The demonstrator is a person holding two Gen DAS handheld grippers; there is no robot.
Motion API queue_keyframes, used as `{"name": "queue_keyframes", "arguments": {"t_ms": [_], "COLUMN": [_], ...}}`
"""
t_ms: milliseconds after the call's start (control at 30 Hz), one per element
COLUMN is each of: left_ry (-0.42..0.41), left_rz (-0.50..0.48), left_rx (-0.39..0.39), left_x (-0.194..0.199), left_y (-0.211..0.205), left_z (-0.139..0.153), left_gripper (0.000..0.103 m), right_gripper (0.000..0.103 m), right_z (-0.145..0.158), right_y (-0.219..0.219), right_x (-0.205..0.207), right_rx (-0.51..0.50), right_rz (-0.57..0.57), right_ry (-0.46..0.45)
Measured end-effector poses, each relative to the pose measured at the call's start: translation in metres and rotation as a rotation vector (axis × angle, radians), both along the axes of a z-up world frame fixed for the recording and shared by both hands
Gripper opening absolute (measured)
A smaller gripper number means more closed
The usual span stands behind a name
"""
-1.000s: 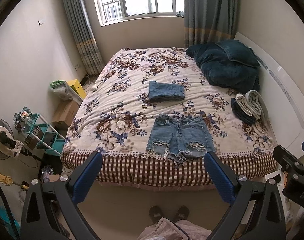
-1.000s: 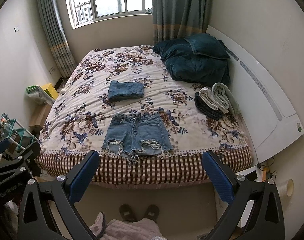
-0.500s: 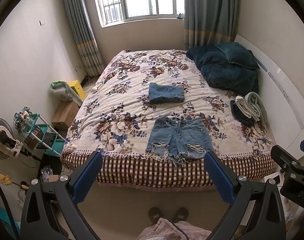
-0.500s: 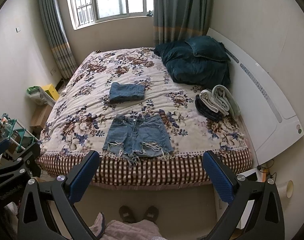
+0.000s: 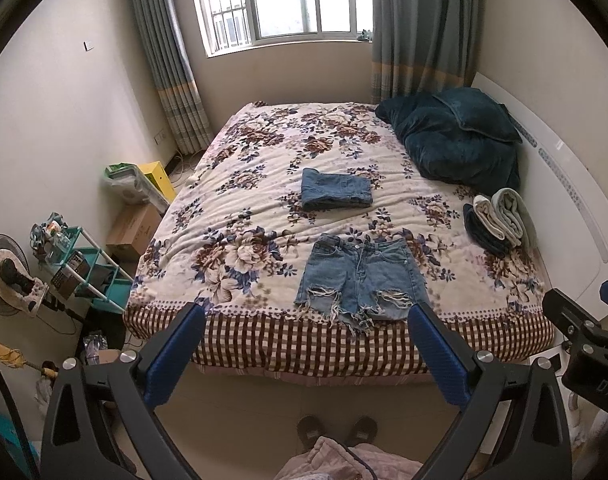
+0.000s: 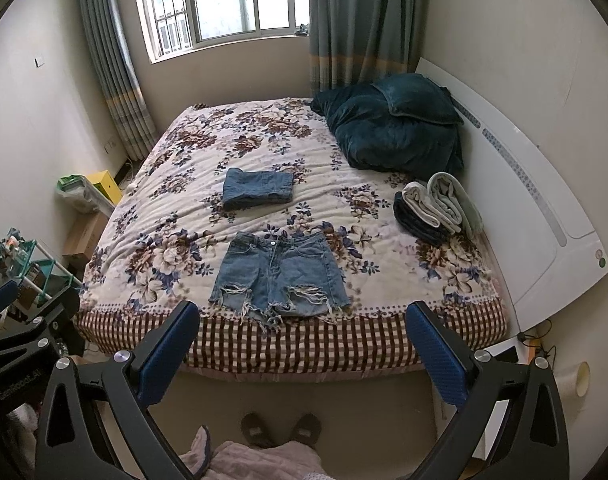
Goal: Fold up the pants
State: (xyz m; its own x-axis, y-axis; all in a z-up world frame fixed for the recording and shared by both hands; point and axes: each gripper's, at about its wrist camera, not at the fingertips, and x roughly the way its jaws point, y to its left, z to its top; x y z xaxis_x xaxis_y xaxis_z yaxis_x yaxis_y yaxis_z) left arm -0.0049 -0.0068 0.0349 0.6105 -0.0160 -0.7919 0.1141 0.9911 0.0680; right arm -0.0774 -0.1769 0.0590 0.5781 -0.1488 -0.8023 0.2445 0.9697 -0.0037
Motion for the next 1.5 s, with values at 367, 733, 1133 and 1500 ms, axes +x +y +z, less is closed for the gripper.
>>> {"name": "queue_keyframes", "arguments": {"t_ms": [367, 733, 1133, 1500], "left_ry": [0.000, -0.065, 0.090, 0.345], "left_rz": [-0.005, -0.003, 0.122, 0.319], "left_rx": [-0.008, 0.042, 0.187, 0.262], "left_x": [-0.002, 0.042, 0.147, 0.244], "left_y": [0.003, 0.012, -0.038, -0.151], "left_z": [-0.005, -0.042, -0.188, -0.365], "left_gripper": [0.103, 0.103, 0.103, 0.103], "right_gripper": [0.103, 0.103, 0.103, 0.103], "right_z": [-0.001, -0.023, -0.167, -0.388], "right_y": [0.003, 0.011, -0.052, -0.188], "right_x": [-0.001, 0.036, 0.159, 0.337], "right_rx": [0.003, 0.020, 0.029, 0.202], "right_rz": [-0.002, -0.088, -0.032, 0.186], "right_ry": [-0.002, -0.035, 0.118, 0.451]}}
